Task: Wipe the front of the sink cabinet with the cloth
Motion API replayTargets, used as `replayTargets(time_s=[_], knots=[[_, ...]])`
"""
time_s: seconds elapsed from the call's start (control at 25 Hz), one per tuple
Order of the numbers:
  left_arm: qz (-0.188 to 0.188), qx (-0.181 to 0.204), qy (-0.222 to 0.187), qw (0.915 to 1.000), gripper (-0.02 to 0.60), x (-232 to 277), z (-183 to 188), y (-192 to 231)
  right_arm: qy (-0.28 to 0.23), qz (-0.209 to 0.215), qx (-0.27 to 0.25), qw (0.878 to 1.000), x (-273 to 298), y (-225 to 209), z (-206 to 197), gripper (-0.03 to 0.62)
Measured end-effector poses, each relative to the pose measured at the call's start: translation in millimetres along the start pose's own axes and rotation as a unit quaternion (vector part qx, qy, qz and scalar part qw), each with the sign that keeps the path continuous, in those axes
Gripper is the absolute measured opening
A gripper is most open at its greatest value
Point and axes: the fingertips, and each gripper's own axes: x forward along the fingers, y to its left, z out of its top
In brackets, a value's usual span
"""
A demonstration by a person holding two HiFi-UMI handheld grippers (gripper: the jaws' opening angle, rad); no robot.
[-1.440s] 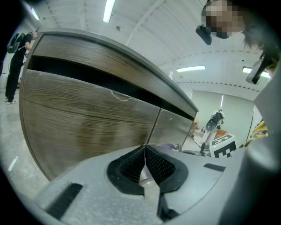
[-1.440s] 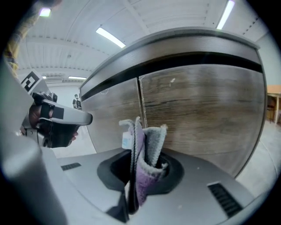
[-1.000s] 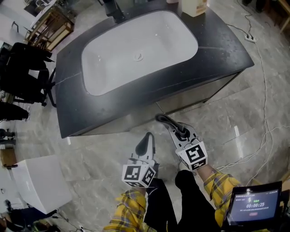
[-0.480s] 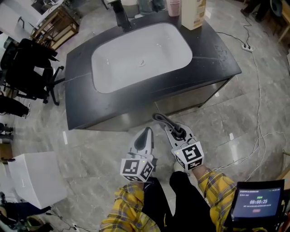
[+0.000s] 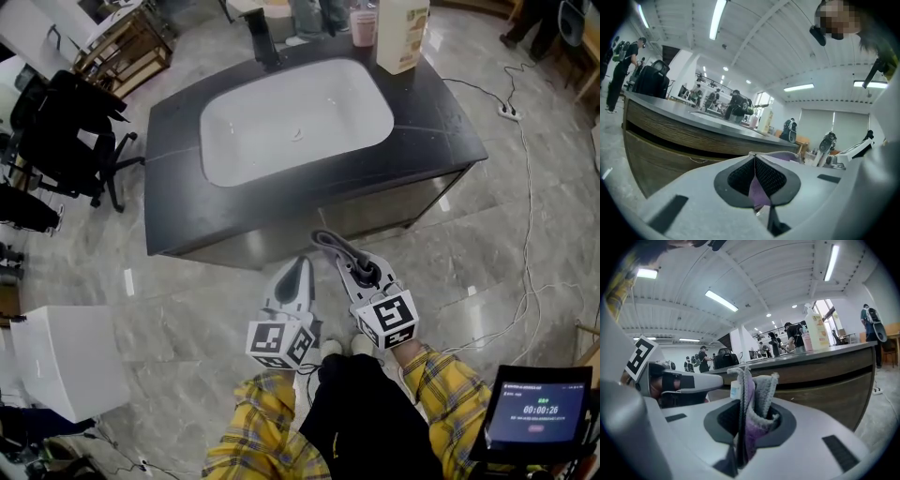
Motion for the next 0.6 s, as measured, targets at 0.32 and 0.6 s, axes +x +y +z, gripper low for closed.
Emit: replayTargets(time_s=[0.32,0.6], knots=[[-0.011,-0.002,0.009,0.9999,0.006,-19.5,5.6,15.9,-0.004,-0.007,-0.001,1.0,6.2,24.7,6.4,0.043],[-0.018,-0.022,0.009,0.9996,0.006,-26.4,-4.7,36.2,-0.008,-0.026,0.004,1.0,12.6,38.6,-1.6,0.043]])
